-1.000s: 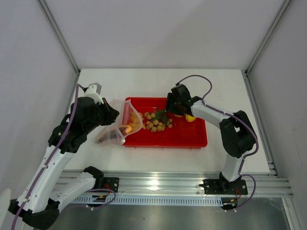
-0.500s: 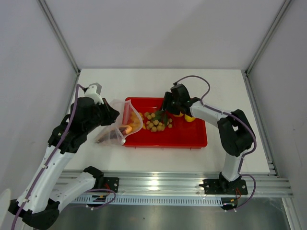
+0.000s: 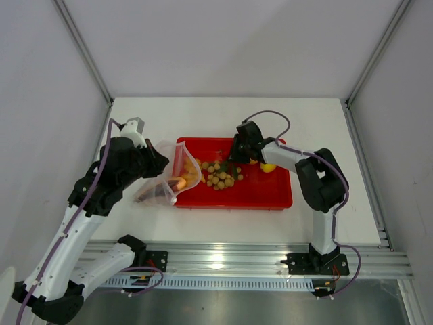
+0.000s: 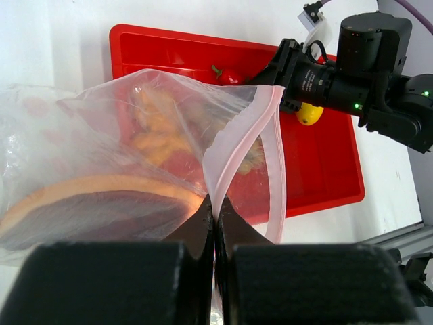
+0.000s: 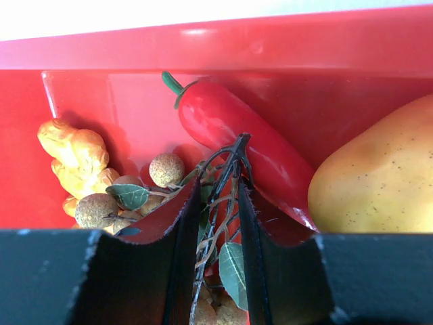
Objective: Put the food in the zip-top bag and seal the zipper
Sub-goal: Pick up the fake fruit from the bin.
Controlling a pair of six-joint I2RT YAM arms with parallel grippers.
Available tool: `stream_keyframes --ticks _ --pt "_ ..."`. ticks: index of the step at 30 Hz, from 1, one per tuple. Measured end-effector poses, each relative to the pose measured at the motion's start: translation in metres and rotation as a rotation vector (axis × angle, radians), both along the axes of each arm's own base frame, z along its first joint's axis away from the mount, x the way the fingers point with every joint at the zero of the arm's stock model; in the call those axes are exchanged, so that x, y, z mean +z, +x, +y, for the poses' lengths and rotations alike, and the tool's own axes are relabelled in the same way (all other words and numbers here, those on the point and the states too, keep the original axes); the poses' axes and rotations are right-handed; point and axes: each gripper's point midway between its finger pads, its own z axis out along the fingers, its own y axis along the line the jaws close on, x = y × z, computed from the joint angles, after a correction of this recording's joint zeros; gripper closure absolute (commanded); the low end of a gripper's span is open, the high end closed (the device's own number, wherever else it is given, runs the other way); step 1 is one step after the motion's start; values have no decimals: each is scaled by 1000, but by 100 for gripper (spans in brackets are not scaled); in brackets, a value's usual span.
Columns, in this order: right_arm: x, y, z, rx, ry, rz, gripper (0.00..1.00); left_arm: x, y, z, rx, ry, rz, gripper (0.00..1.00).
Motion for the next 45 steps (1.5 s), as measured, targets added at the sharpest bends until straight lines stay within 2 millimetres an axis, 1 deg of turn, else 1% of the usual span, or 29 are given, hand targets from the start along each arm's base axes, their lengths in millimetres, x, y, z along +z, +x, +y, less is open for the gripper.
stream_keyframes --ticks 1,3,6,8,9,11,12,19,21,22,24,26,35,37,38,40,43,45 --pt "0 0 1 1 2 0 66 0 0 0 -1 1 0 99" --pt "1 2 2 -3 6 2 65 0 0 0 -2 2 -1 100" --pt "4 5 5 -3 6 0 68 0 0 0 -2 1 -1 99" --pt "5 8 7 -1 5 -5 79 0 -1 -1 -5 0 0 99" --pt "5 8 8 0 3 -6 83 0 -1 -1 -7 -1 1 99" --pt "4 8 8 0 -6 -8 97 -1 -1 -1 -8 -1 3 100" --pt "2 8 8 1 -10 -8 100 -2 -1 -1 -9 0 4 99" --pt "4 7 9 12 -29 -28 100 -2 -5 -1 -14 -3 5 100" --pt "10 6 9 18 -33 -50 100 -2 -6 0 -14 -2 6 99" --pt "17 4 10 22 -30 -64 100 -2 -6 0 -14 -2 7 99" --pt "36 -2 10 32 -14 -101 100 -2 -6 0 -14 -1 9 100" --pt "62 -10 11 43 18 -152 100 -3 -6 0 -16 0 11 99" --pt "219 -56 6 113 277 -485 100 -14 -4 -12 -68 4 69 99" --pt "249 -69 7 136 317 -550 100 -15 -4 -13 -73 2 73 99" --pt "261 -78 9 150 334 -576 100 -15 -4 -13 -76 0 74 99" --pt "280 -91 12 176 360 -611 100 -15 -5 -15 -85 -4 76 99" --pt "306 -109 22 218 386 -648 100 -14 -6 -16 -93 -9 78 99" --pt "319 -120 30 237 396 -669 100 -15 -6 -17 -98 -10 80 99"
